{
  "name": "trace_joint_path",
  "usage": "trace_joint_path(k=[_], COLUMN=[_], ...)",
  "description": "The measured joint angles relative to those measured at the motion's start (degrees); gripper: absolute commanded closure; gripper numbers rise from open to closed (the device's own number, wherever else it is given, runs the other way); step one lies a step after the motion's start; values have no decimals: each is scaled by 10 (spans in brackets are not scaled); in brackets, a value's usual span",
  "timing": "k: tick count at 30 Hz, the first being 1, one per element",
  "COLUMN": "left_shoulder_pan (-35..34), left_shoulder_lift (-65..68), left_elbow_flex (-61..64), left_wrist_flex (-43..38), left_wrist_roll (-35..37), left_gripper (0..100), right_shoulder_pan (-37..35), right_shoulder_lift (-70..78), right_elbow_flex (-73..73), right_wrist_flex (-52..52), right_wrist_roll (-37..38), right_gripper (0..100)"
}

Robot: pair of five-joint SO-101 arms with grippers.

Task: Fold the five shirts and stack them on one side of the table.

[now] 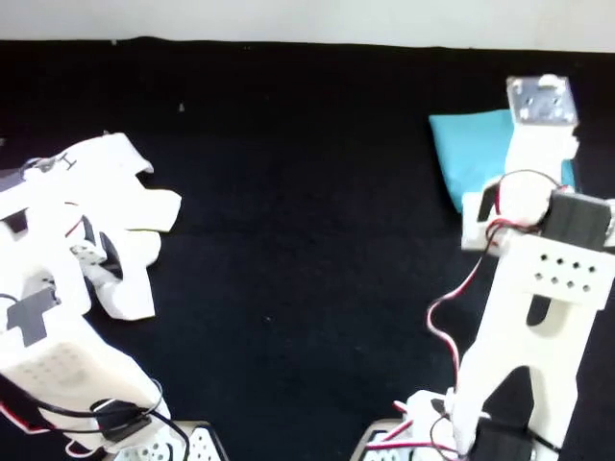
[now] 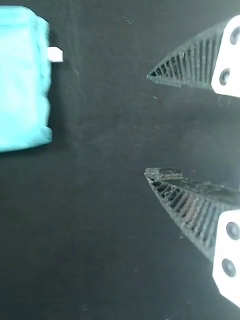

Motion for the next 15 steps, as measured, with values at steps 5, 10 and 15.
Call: trace_joint_path(k=[5, 10, 15], left_shoulder_pan=[54, 120, 207], left_shoulder_lift=[-3, -76, -224], left_elbow_flex=[1, 1, -3], left_wrist_flex=[0, 3, 35], left_wrist_roll=[0, 0, 0], left_gripper=[993, 991, 991], right_shoulder_pan=[16, 85, 160], right_shoulder_lift=[-38, -99, -169], right_elbow_flex=[98, 173, 292], right_wrist_flex=[-4, -31, -85], right_wrist_roll=[1, 32, 62], right_gripper=[913, 935, 935])
